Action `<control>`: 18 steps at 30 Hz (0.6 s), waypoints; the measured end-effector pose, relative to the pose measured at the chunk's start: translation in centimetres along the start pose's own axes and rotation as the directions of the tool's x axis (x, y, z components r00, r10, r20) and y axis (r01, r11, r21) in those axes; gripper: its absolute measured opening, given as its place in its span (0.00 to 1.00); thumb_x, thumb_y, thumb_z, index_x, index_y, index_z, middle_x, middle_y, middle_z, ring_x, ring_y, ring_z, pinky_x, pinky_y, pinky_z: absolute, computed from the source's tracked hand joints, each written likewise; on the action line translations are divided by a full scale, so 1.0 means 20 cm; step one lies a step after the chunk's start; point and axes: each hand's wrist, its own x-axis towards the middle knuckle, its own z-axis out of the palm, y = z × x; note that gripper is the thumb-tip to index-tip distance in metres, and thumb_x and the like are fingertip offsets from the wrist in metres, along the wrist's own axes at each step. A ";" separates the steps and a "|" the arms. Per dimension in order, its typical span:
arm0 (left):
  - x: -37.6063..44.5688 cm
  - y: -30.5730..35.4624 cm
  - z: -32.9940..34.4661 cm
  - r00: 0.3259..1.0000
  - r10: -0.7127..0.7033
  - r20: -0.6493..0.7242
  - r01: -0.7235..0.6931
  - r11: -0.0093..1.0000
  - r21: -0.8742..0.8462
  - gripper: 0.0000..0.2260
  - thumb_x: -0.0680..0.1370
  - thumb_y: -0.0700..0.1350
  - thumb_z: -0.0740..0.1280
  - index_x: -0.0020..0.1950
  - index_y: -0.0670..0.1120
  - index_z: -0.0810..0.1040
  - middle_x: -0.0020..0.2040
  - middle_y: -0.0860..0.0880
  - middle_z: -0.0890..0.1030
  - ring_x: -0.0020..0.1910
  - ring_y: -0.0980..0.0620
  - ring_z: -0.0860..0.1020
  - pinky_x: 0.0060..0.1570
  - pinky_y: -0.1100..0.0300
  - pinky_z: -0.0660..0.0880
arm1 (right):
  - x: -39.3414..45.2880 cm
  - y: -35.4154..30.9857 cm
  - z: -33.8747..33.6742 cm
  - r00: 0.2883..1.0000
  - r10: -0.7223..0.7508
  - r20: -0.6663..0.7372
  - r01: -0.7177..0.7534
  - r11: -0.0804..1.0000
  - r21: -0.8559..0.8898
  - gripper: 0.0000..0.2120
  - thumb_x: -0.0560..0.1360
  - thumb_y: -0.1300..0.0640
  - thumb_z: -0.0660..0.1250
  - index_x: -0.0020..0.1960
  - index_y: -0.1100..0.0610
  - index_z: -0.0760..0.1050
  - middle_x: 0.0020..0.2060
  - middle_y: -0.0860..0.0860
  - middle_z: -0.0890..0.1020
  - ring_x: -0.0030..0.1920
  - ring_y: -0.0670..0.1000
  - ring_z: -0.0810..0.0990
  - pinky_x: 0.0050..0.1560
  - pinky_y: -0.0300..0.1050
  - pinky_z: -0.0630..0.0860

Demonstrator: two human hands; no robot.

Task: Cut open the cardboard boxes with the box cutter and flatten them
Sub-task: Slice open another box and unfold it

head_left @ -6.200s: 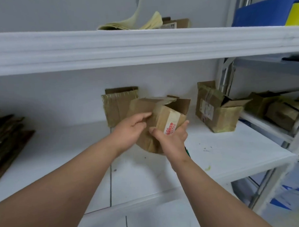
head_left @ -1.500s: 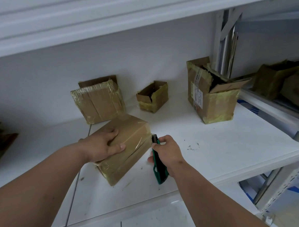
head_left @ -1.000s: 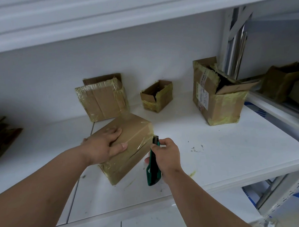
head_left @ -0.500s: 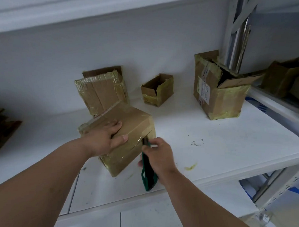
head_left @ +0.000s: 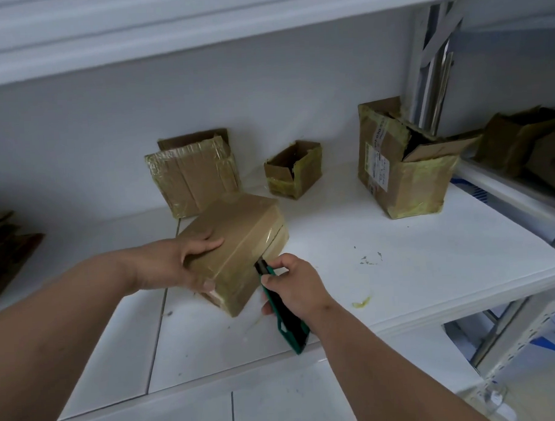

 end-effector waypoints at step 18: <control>0.12 0.11 0.16 0.910 0.009 -0.416 0.165 0.910 0.380 0.40 0.64 0.79 0.49 0.75 0.67 0.59 0.77 0.60 0.62 0.74 0.51 0.63 0.67 0.48 0.68 | -0.17 0.12 0.02 0.998 0.051 0.028 -0.054 0.986 0.156 0.07 0.79 0.62 0.68 0.57 0.58 0.75 0.33 0.57 0.82 0.30 0.57 0.81 0.34 0.44 0.77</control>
